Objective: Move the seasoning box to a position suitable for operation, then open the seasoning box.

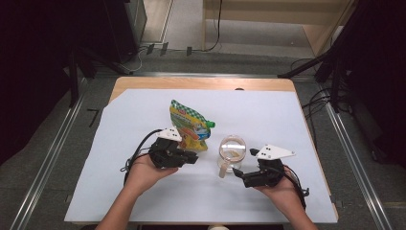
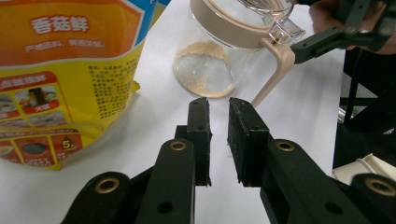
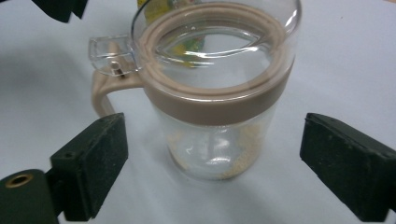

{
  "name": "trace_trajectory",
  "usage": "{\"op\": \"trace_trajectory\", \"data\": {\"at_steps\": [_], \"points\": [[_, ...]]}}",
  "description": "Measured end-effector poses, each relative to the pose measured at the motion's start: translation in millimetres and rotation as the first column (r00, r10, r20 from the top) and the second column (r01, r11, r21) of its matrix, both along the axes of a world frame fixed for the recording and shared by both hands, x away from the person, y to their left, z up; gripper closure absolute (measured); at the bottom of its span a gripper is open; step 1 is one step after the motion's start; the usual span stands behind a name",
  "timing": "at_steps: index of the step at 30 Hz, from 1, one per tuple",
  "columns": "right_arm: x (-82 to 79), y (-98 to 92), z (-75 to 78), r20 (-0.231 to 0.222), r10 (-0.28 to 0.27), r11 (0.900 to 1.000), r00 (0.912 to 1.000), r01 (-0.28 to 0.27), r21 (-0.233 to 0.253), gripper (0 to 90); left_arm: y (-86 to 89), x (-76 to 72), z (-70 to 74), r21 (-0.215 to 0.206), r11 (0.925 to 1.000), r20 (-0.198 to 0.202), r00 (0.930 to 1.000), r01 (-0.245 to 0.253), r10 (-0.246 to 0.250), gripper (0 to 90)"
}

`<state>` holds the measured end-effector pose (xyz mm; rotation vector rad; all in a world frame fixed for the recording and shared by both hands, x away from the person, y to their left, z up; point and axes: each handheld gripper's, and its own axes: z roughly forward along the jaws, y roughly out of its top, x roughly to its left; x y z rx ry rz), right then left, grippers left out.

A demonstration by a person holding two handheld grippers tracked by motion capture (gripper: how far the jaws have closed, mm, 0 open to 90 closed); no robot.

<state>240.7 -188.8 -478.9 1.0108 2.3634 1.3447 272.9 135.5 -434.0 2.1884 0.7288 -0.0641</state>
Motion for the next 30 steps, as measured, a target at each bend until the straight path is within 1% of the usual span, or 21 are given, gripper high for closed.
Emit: {"op": "trace_trajectory", "data": {"at_steps": [1,3,4,5,6,7,8,9,10,12,13,14,15,16,18,19,21,24,25,27,30], "points": [[-1.7,-2.4,1.5,0.002,0.002,1.0,1.0,-0.002,0.003,13.7,-1.4,-0.3,0.1,0.0,1.0,0.005,1.0,0.002,-0.002,80.6],[-3.3,-4.5,2.6,0.004,0.005,1.0,1.0,-0.005,0.006,14.0,-3.4,-1.1,0.3,-0.005,1.0,0.01,0.9999,0.003,-0.003,81.6],[-7.1,-8.9,4.7,-0.001,0.01,1.0,1.0,-0.01,0.007,18.5,-6.3,-2.4,0.8,-0.008,0.9999,0.018,0.9998,0.009,-0.009,82.8],[-7.1,-8.9,4.7,-0.001,0.01,1.0,1.0,-0.01,0.007,18.5,-6.3,-2.4,0.8,-0.008,0.9999,0.018,0.9998,0.009,-0.009,83.5],[-10.5,-13.2,7.1,0.01,0.021,1.0,0.9997,-0.021,0.008,25.6,-10.7,-4.2,0.7,-0.006,0.9998,0.026,0.9995,0.017,-0.017,84.2],[-10.5,-13.2,7.1,0.01,0.021,1.0,0.9997,-0.021,0.008,25.6,-10.7,-4.2,0.7,-0.006,0.9998,0.026,0.9995,0.017,-0.017,85.6],[-12.2,-17.4,9.7,0.014,0.016,1.0,0.9998,-0.016,0.019,36.2,-16.4,-5.3,-1.0,0.006,0.9996,0.025,0.9993,0.029,-0.029,86.3],[-12.6,-18.8,10.4,0.015,0.015,1.0,0.9998,-0.016,0.024,43.2,-20.3,-5.9,-3.0,0.006,0.9992,0.02,0.999,0.039,-0.039,86.6],[-12.4,-20.6,10.9,0.011,0.014,1.0,0.9998,-0.014,0.027,49.7,-24.4,-6.2,-4.9,0.01,0.9987,0.004,0.9988,0.049,-0.049,86.5],[-10.6,-23.0,11.0,-0.011,0.001,0.999,0.9999,-0.001,0.035,60.8,-31.6,-6.2,-8.8,0.014,0.9984,-0.015,0.9984,0.055,-0.055,86.5],[-10.6,-23.0,11.0,-0.011,0.001,0.999,0.9999,-0.001,0.035,60.8,-31.6,-6.2,-8.8,0.014,0.9984,-0.015,0.9984,0.055,-0.055,86.6],[-9.8,-24.3,10.8,-0.022,-0.009,0.999,0.9997,0.01,0.033,65.7,-36.4,-6.2,-11.4,0.018,0.998,-0.014,0.998,0.061,-0.061,86.6],[-8.6,-25.7,10.8,-0.037,-0.037,0.999,0.9986,0.038,0.024,71.4,-38.7,-6.2,-12.5,0.02,0.9979,-0.012,0.9981,0.061,-0.061,86.6],[-7.8,-27.0,11.4,-0.04,-0.042,0.998,0.9983,0.043,0.034,77.7,-44.1,-6.3,-14.5,0.017,0.9979,-0.007,0.998,0.063,-0.063,86.7],[-6.2,-27.3,12.1,-0.042,-0.045,0.998,0.9981,0.047,0.041,82.5,-50.1,-6.7,-16.8,0.016,0.998,0.002,0.9981,0.062,-0.062,86.7],[-5.2,-27.1,12.4,-0.052,-0.044,0.998,0.9977,0.047,0.05,85.6,-52.2,-6.3,-18.2,0.017,0.9977,0.001,0.9978,0.066,-0.066,86.6],[-3.0,-26.1,12.6,-0.057,-0.05,0.997,0.9971,0.053,0.055,88.5,-55.7,-6.3,-20.4,0.02,0.9974,0.003,0.9976,0.069,-0.069,86.6],[-1.3,-23.9,12.3,-0.07,-0.046,0.996,0.9965,0.05,0.067,89.2,-58.6,-5.9,-22.6,0.018,0.9974,0.003,0.9975,0.07,-0.07,86.5],[-0.8,-22.6,11.7,-0.073,-0.043,0.997,0.9964,0.048,0.063,89.2,-58.6,-5.9,-22.6,0.018,0.9974,0.003,0.9975,0.07,-0.07,86.4],[0.6,-19.6,9.9,-0.08,-0.038,0.998,0.996,0.042,0.05,89.4,-60.2,-4.9,-23.9,0.001,0.9982,0.0,0.9982,0.061,-0.061,86.1],[2.7,-19.1,8.3,-0.085,-0.045,0.998,0.9953,0.049,0.044,90.0,-63.2,-3.6,-25.3,-0.008,0.9982,0.0,0.9982,0.059,-0.059,86.1]]}}
